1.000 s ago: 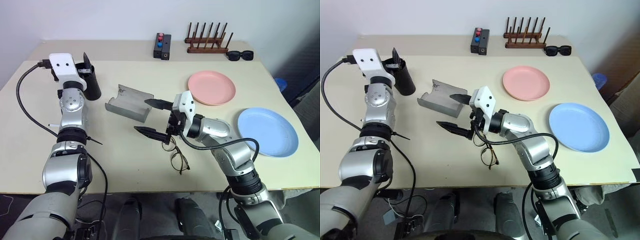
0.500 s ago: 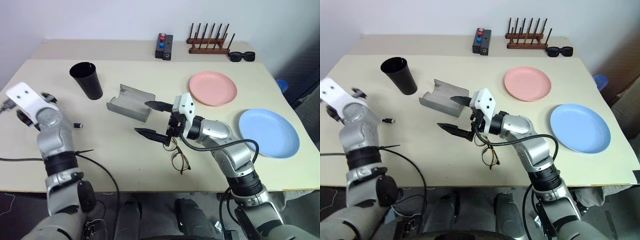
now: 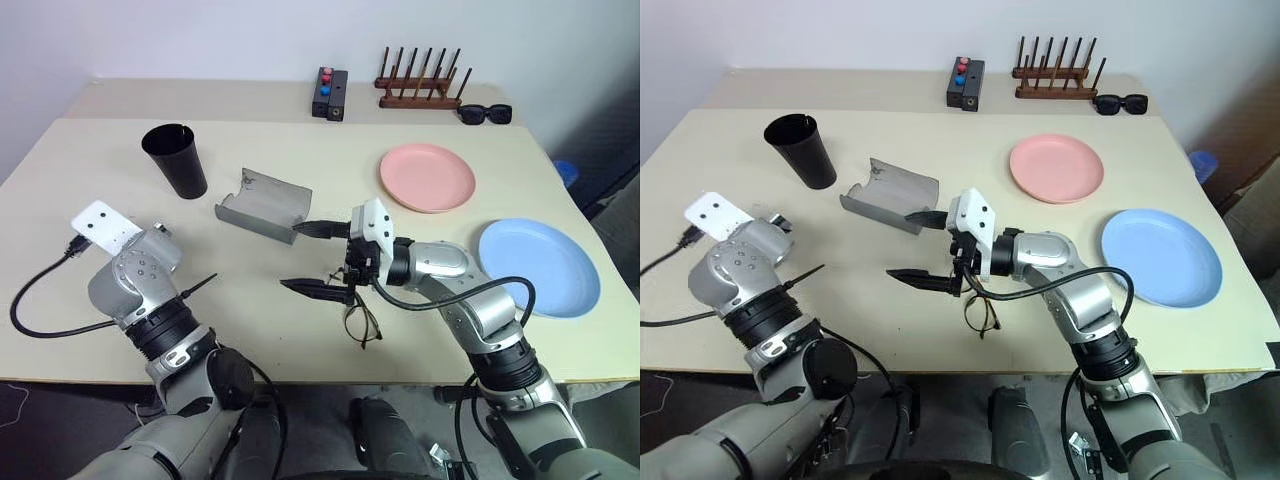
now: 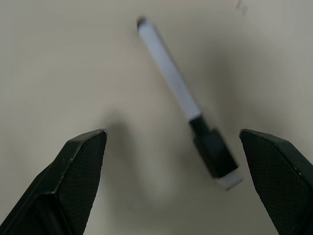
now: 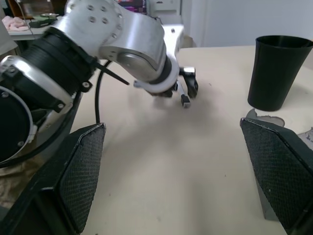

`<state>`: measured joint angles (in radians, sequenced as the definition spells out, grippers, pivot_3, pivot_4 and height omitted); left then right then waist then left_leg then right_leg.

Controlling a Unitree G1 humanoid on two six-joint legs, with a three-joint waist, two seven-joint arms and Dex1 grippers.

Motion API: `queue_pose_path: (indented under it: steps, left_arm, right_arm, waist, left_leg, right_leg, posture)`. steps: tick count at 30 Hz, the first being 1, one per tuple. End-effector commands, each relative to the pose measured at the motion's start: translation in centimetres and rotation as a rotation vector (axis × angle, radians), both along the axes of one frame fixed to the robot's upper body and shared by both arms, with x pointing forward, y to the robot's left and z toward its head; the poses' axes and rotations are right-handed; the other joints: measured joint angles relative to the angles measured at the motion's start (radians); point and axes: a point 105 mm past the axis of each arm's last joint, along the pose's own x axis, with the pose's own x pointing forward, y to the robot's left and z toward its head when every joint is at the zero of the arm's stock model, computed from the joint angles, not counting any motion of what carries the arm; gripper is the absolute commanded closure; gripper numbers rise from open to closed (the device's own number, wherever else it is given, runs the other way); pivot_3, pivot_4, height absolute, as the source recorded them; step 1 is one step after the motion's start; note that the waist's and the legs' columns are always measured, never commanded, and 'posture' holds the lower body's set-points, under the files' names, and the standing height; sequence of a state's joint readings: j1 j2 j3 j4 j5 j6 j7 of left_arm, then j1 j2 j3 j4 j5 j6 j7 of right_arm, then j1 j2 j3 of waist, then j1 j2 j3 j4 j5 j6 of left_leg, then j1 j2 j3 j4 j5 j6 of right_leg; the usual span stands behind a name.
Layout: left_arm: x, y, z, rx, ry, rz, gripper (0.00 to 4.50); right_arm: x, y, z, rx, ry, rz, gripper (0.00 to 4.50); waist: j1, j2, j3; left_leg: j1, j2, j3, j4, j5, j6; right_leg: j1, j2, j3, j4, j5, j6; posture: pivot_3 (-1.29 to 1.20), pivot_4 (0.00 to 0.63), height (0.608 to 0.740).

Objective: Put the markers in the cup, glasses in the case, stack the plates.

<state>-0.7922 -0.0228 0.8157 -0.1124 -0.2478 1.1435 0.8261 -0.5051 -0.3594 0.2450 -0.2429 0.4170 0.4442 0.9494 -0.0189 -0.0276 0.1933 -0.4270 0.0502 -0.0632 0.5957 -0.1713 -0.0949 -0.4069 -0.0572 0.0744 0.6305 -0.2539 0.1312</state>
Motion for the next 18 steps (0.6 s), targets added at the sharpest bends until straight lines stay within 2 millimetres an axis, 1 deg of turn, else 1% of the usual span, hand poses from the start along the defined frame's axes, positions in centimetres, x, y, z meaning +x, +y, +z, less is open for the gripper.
queue_pose_path:
  steps: [1,5,6,8,12,14,15,18]
  left_arm:
    - [0.4,0.4,0.8,0.006,-0.017,0.028,0.03]
    - [1.1,0.1,0.5,-0.011,0.009,0.008,0.03]
    - [1.2,0.1,0.4,-0.022,0.014,0.007,0.26]
    - [1.2,0.1,0.4,-0.034,0.018,0.011,0.88]
    - [1.0,0.6,0.4,-0.032,0.019,0.038,2.89]
    - [0.9,0.9,0.5,-0.026,0.026,0.052,3.98]
    - [0.8,1.1,0.6,-0.016,0.022,0.065,4.43]
    - [0.9,1.7,1.3,0.029,-0.014,0.068,4.48]
  right_arm:
    - [-0.6,0.0,1.0,0.025,-0.037,0.015,0.0]
    - [-0.7,0.2,0.9,0.039,-0.036,-0.003,0.0]
    - [-0.8,0.2,0.9,0.04,-0.036,-0.006,0.0]
    - [-0.8,0.2,0.8,0.04,-0.035,-0.01,0.0]
    - [-0.8,0.1,0.7,0.037,-0.034,-0.015,0.0]
    - [-0.7,0.1,0.6,0.036,-0.033,-0.017,0.0]
    - [-0.7,0.1,0.6,0.035,-0.033,-0.017,0.0]
    - [-0.7,0.2,0.6,0.035,-0.034,-0.015,0.0]
  waist:
    - [0.0,0.0,0.0]
    - [0.0,0.0,0.0]
    - [0.0,0.0,0.0]
    - [0.001,0.0,0.0]
    - [0.004,0.0,0.0]
    - [0.004,0.0,0.0]
    - [0.003,0.0,0.0]
    - [0.001,0.0,0.0]
  left_leg:
    - [0.0,0.0,0.0,0.0,0.0,0.0]
    - [0.0,0.0,0.0,0.0,0.0,0.0]
    - [0.0,0.0,0.0,0.0,0.0,0.0]
    - [0.0,0.0,0.0,0.0,0.0,0.0]
    - [0.0,0.0,0.0,0.0,0.0,0.0]
    - [0.0,0.0,0.0,0.0,0.0,0.0]
    - [0.0,0.0,0.0,0.0,0.0,-0.001]
    - [0.0,0.0,0.0,0.0,0.0,-0.001]
  right_leg:
    - [0.0,0.0,0.0,0.0,0.0,0.0]
    - [0.0,0.0,0.0,0.0,0.0,0.0]
    - [0.0,0.0,0.0,0.0,0.0,0.0]
    - [0.0,0.0,0.0,0.0,0.0,0.0]
    - [0.0,0.0,0.0,0.0,0.0,0.0]
    - [0.0,0.0,0.0,0.0,0.0,0.0]
    - [0.0,0.0,0.0,0.0,0.0,0.0]
    - [0.0,0.0,0.0,0.0,0.0,0.0]
  posture:
    - [0.0,0.15,0.74]
    - [0.0,0.15,0.74]
    - [0.0,0.15,0.74]
    - [0.0,0.15,0.74]
    - [0.0,0.15,0.74]
    - [0.0,0.15,0.74]
    - [0.0,0.15,0.74]
    - [0.0,0.15,0.74]
